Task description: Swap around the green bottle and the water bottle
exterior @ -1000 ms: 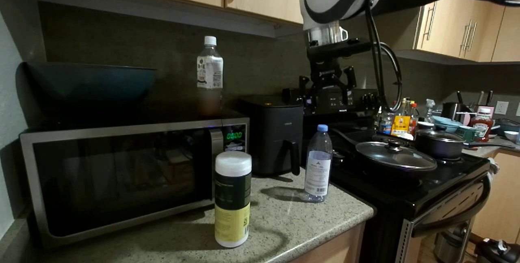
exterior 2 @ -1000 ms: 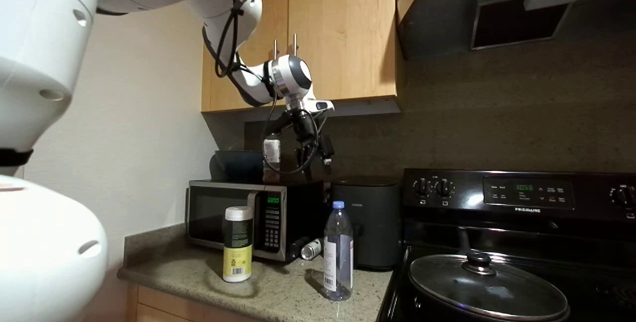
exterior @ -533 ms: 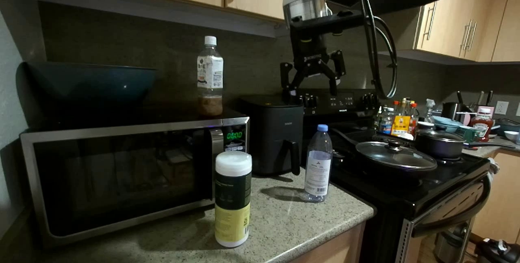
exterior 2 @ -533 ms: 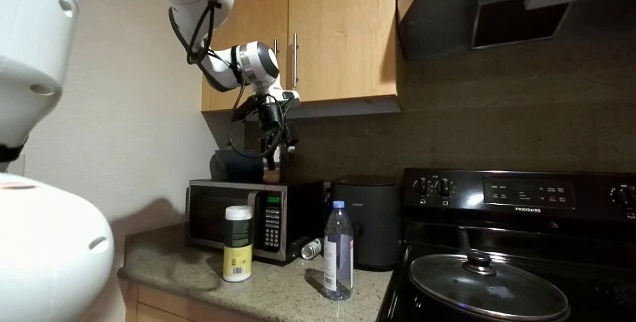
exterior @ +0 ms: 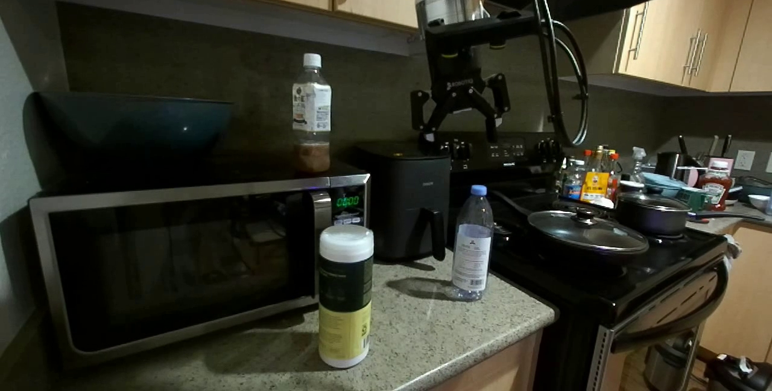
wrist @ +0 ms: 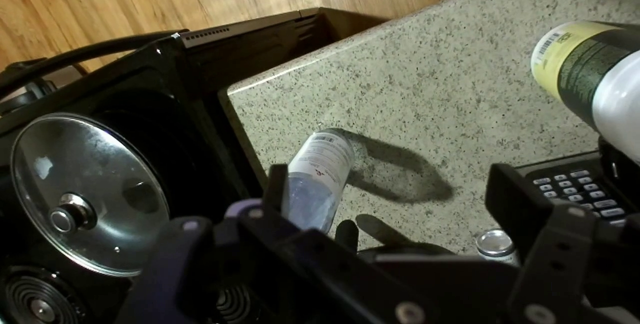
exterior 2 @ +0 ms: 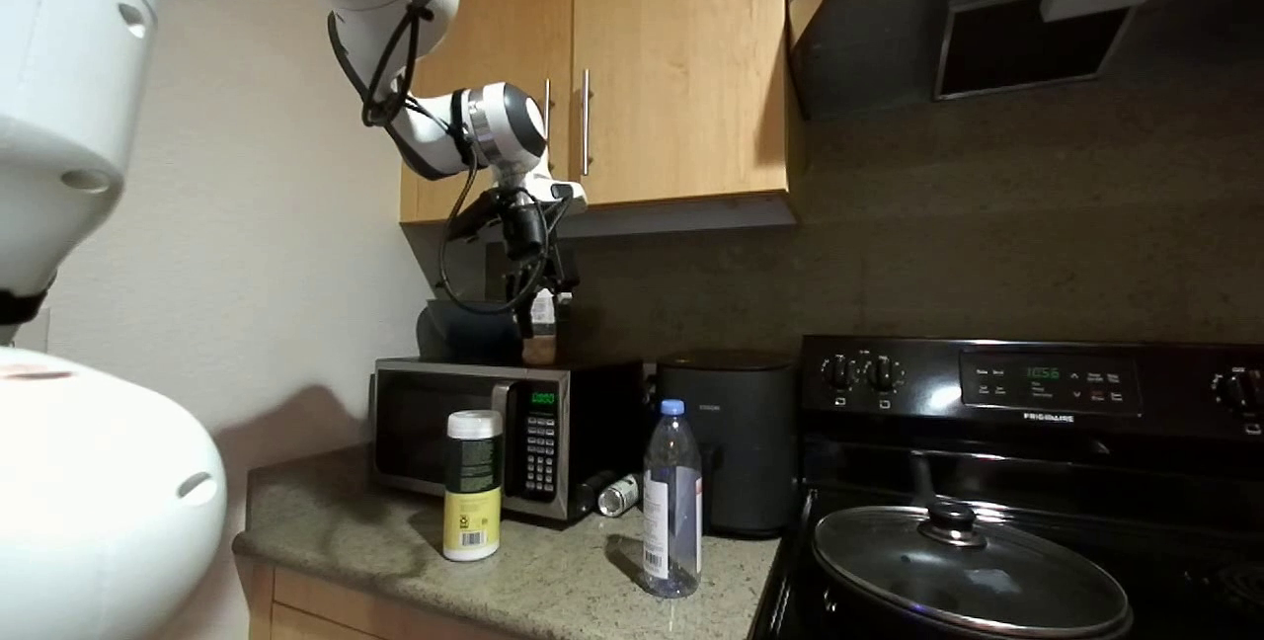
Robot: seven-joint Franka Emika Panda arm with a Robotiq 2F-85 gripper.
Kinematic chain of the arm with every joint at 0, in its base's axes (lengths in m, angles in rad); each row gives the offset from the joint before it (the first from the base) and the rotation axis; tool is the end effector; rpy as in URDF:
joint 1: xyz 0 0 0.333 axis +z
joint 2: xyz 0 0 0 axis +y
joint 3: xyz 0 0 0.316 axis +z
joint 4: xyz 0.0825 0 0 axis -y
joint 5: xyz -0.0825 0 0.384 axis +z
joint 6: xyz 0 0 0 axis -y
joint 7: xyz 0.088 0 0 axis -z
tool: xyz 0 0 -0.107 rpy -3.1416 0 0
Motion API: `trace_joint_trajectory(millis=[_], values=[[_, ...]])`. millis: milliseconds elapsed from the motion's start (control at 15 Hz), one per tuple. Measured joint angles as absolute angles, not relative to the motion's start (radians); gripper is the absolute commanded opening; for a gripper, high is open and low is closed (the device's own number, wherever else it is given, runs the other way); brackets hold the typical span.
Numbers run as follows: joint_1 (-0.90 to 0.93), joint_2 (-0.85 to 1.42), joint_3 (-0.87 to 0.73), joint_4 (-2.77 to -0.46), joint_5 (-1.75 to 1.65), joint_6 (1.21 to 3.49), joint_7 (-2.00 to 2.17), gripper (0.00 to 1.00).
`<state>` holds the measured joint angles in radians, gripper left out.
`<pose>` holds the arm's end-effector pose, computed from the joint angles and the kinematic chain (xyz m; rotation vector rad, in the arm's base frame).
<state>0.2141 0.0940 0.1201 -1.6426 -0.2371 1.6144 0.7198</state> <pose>0.5556 0.1644 0.5439 2.8398 -0.5176 0.0124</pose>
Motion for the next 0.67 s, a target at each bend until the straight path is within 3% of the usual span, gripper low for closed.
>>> trace_joint_trajectory(millis=[667], values=[[0.341, 0.203, 0.244, -1.605, -0.236, 1.614, 0.652, 1.00]])
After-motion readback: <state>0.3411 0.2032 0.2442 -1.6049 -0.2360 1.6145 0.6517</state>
